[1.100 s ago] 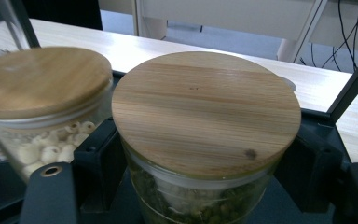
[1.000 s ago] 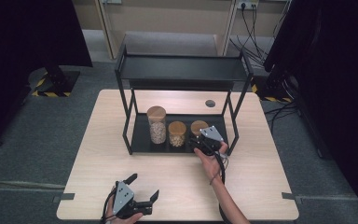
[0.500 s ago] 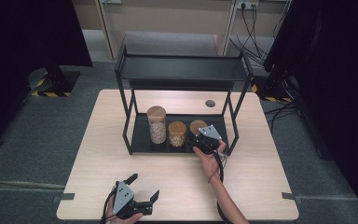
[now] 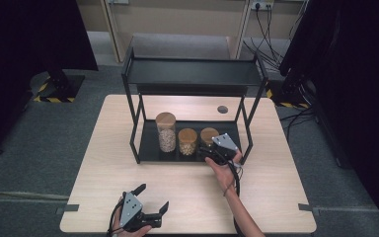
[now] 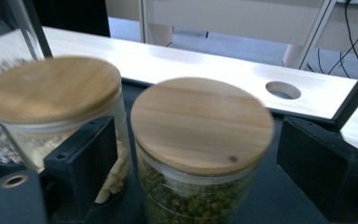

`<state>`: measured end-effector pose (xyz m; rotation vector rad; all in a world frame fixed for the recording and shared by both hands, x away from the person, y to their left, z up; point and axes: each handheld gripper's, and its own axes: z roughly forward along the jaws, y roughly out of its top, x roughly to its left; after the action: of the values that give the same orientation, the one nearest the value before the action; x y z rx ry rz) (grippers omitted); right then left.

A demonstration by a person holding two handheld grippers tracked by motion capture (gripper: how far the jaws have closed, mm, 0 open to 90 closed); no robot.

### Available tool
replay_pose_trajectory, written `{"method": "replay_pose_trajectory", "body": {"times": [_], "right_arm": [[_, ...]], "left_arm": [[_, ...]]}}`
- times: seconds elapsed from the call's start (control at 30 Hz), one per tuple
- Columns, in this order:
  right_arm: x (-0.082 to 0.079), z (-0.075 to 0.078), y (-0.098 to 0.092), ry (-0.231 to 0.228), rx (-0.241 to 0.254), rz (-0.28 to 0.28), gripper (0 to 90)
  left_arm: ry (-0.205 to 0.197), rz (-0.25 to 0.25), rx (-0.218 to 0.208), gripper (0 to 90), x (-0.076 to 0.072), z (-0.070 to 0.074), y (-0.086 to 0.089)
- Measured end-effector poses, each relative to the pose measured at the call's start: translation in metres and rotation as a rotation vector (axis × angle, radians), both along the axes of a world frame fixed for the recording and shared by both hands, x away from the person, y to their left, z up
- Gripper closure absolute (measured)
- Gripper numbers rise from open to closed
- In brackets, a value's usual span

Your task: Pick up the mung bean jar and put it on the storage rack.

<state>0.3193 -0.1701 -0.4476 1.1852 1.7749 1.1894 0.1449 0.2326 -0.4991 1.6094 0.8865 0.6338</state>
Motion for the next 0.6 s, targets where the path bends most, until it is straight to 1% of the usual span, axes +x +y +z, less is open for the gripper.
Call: {"method": "replay_pose_trajectory", "body": {"times": [0.13, 0.23, 0.33, 0.4, 0.5, 0.6], "right_arm": [[-0.006, 0.005, -0.005, 0.001, 0.019, -0.003, 6.2], [-0.011, 0.006, -0.009, -0.004, 0.026, 0.003, 5.4], [-0.017, 0.007, -0.012, -0.001, 0.045, 0.008, 4.8], [-0.021, 0.008, -0.015, -0.008, 0.05, 0.018, 4.5], [-0.028, 0.009, -0.022, -0.011, 0.077, 0.031, 4.5], [-0.036, 0.009, -0.026, -0.018, 0.081, 0.042, 4.4]], "left_arm": [[-0.001, 0.001, 0.0, 1.6, 0.0, 0.0, 0.0], [0.001, 0.002, 0.0, 1.6, 0.0, 0.0, 0.0], [-0.001, 0.001, 0.0, 1.6, 0.0, 0.0, 0.0], [0.0, 0.001, 0.003, 1.6, 0.0, 0.0, 0.0], [0.001, 0.001, 0.003, 1.6, 0.0, 0.0, 0.0], [0.001, 0.0, 0.005, 1.6, 0.0, 0.0, 0.0]]}}
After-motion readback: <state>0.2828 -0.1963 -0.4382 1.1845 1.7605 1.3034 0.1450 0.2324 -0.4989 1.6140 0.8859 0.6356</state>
